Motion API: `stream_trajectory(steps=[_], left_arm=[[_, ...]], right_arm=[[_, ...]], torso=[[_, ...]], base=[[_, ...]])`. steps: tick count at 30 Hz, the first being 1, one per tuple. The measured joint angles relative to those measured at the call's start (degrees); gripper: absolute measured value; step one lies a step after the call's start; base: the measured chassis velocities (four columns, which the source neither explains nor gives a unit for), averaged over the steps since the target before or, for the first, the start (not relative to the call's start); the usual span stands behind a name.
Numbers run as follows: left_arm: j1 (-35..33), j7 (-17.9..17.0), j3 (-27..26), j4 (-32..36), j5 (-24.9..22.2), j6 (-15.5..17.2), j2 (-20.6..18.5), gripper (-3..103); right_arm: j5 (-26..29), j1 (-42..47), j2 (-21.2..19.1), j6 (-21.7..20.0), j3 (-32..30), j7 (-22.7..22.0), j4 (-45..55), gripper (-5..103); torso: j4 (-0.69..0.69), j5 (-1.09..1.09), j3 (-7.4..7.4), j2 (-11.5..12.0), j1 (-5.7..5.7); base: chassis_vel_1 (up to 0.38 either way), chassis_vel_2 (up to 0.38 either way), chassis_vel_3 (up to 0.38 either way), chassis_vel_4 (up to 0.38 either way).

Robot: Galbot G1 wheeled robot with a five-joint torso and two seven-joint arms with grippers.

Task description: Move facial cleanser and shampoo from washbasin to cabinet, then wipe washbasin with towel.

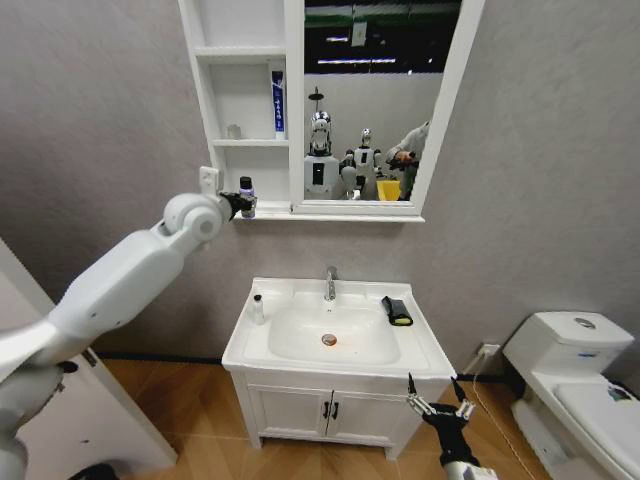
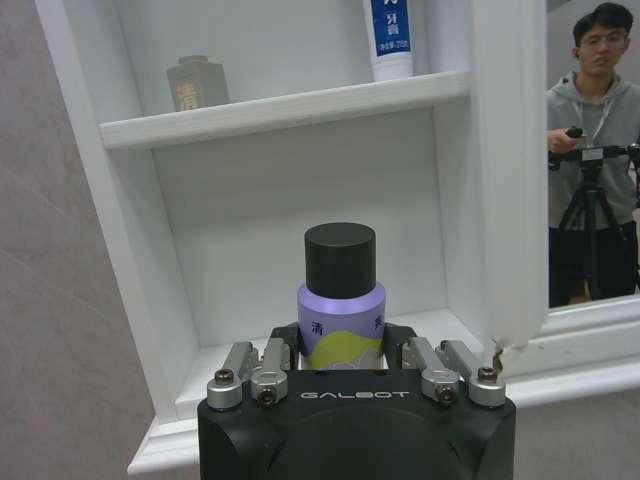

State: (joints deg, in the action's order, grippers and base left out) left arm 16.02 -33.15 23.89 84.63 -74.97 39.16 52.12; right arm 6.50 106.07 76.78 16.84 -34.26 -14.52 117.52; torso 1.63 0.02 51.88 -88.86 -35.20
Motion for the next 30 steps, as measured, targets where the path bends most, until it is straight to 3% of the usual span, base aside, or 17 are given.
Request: stream_trajectory(steps=[6, 12, 20, 30], left_arm=[[3.8, 2.02, 0.4, -11.62, 1.7, 0.19, 5.81, 43], [6.76, 6.09, -0.17, -26.44, 9.28, -1.72, 11.9, 43], [7.48, 7.08, -1.5, -33.26, 13.17, -2.85, 15.19, 43], [5.96, 8.17, -2.46, -35.48, 15.12, -3.84, 17.36, 43]], right_arm=[[0.35, -0.37, -0.19, 0.06, 0.03, 0.0, -0.31, 100], [1.17, -1.1, -0.95, -0.16, -0.06, -0.12, -0.65, 100], [1.59, -1.95, -1.46, -0.32, 0.15, -0.22, -1.54, 100], [1.78, -2.27, -1.42, -0.31, -0.02, -0.34, -2.07, 100]], torso=[[0.01, -0.01, 0.0, 0.0, 0.0], [-0.02, -0.02, 0.0, 0.0, 0.0], [-0.02, -0.02, -0.01, 0.0, 0.01], [-0.01, -0.02, -0.01, 0.0, 0.01]], base=[[0.0, 0.0, 0.0, 0.0], [0.0, 0.0, 0.0, 0.0], [0.0, 0.0, 0.0, 0.0], [0.0, 0.0, 0.0, 0.0]])
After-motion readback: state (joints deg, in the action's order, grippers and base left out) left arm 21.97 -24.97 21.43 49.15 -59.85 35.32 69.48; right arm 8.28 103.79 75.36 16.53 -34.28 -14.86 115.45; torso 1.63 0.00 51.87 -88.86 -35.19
